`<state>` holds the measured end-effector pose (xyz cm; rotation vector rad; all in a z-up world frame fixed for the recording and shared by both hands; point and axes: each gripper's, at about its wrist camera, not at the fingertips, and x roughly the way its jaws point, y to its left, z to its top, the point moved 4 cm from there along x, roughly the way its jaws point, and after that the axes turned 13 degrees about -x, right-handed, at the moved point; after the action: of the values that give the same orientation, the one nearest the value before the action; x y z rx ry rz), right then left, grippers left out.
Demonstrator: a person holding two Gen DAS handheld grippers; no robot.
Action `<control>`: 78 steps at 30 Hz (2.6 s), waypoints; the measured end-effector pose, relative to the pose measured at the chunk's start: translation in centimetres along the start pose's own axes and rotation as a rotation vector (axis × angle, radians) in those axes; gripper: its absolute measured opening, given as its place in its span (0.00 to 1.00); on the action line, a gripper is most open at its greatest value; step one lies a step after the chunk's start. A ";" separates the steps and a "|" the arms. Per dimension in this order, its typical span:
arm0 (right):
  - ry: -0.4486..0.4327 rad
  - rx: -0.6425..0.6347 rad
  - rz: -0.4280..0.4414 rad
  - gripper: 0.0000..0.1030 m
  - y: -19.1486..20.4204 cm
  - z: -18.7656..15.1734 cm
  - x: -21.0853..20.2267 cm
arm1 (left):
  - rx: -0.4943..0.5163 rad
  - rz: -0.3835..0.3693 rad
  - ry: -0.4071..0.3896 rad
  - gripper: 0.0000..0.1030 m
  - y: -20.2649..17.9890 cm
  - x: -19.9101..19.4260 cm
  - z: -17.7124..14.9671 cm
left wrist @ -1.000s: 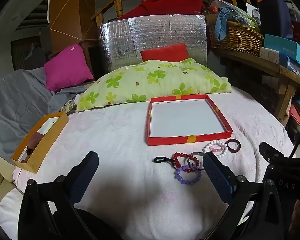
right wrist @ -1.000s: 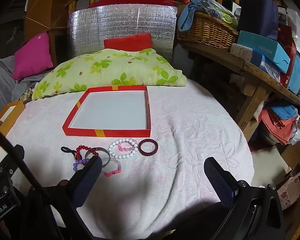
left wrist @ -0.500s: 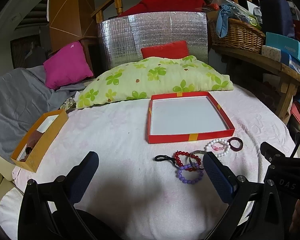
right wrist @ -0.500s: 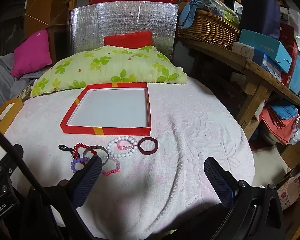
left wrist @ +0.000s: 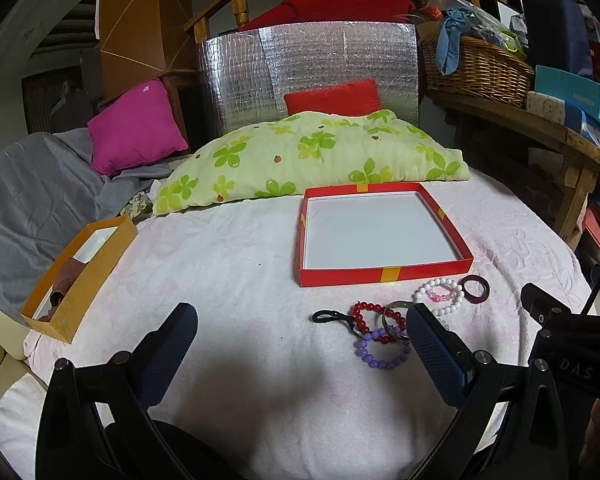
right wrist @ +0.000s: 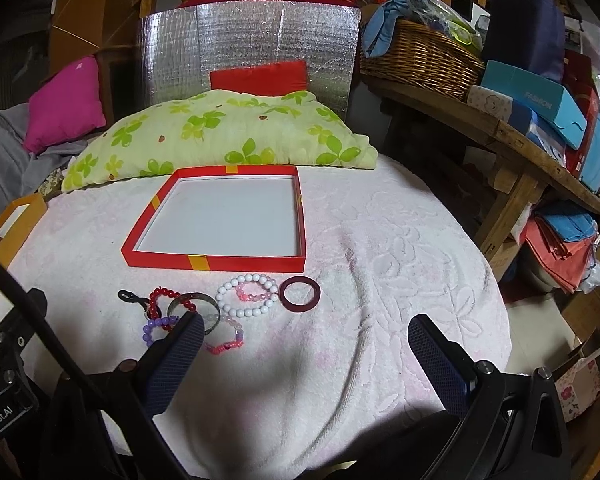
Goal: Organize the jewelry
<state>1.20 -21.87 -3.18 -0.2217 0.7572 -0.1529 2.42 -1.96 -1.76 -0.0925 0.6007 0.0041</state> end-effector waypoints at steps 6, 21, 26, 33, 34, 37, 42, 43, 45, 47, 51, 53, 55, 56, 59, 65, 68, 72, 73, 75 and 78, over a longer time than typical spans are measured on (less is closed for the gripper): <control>-0.016 0.000 -0.003 1.00 0.0 0.1 0.1 | 0.003 0.001 0.005 1.00 0.0 0.2 0.0; -0.016 0.063 0.077 1.00 -0.6 0.0 1.5 | 0.009 -0.023 0.051 1.00 0.2 2.2 -0.2; -0.076 0.207 0.334 1.00 -3.9 -1.1 4.6 | -0.004 -0.063 0.166 1.00 1.6 5.9 -1.2; -0.042 0.196 0.470 0.69 -6.2 -1.6 9.5 | -0.007 -0.150 0.266 1.00 1.2 9.3 -2.1; -0.010 0.182 0.474 0.62 -6.1 -1.7 10.2 | -0.003 -0.159 0.274 1.00 0.9 9.5 -2.1; 0.046 0.154 0.461 0.54 -5.8 -1.5 12.0 | 0.023 -0.225 0.296 0.95 -1.0 10.2 -1.9; 0.114 0.098 0.425 0.39 -5.0 -1.0 15.1 | 0.068 -0.284 0.351 0.71 -3.4 12.2 -2.4; 0.137 0.098 0.418 0.34 -4.9 -0.9 16.0 | 0.071 -0.295 0.375 0.64 -3.8 12.8 -2.6; 0.174 0.115 0.412 0.34 -5.1 -0.9 17.2 | 0.077 -0.327 0.441 0.59 -4.9 14.3 -3.1; 0.189 0.126 0.426 0.28 -5.1 -0.8 18.0 | 0.090 -0.346 0.475 0.52 -5.6 15.0 -3.6; 0.209 0.130 0.449 0.22 -4.7 -0.4 19.3 | 0.100 -0.382 0.530 0.38 -6.7 16.3 -4.2; 0.222 0.136 0.462 0.16 -4.4 -0.3 19.8 | 0.082 -0.392 0.558 0.32 -6.7 17.0 -4.5; 0.217 0.115 0.443 0.09 -4.2 -0.2 19.9 | 0.085 -0.391 0.564 0.24 -6.7 17.4 -4.7; 0.209 0.108 0.437 0.08 -4.1 -0.2 19.8 | 0.089 -0.398 0.561 0.23 -6.8 17.3 -4.7; 0.186 0.099 0.424 0.06 -3.7 0.0 19.6 | 0.099 -0.426 0.551 0.09 -7.2 17.1 -4.7; 0.131 0.110 0.439 0.06 -3.8 0.3 18.5 | 0.106 -0.426 0.510 0.06 -7.6 16.8 -4.5; 0.107 0.133 0.463 0.06 -4.1 0.4 17.8 | 0.084 -0.452 0.485 0.06 -7.3 16.2 -3.8; 0.049 0.164 0.512 0.06 -4.6 0.8 16.4 | 0.061 -0.506 0.427 0.06 -6.8 14.7 -2.1; 0.027 0.175 0.530 0.06 -4.7 1.1 15.9 | 0.053 -0.521 0.409 0.06 -6.6 14.3 -1.5; -0.040 0.200 0.564 0.06 -4.7 2.0 15.3 | 0.033 -0.539 0.384 0.06 -6.2 14.0 -0.5; -0.102 0.215 0.587 0.06 -4.4 3.7 14.8 | 0.004 -0.518 0.344 0.06 -5.4 14.6 1.7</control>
<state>14.07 -28.82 -9.25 0.1994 0.6714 0.3309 15.65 -7.52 -8.15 -0.2461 0.9062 -0.5236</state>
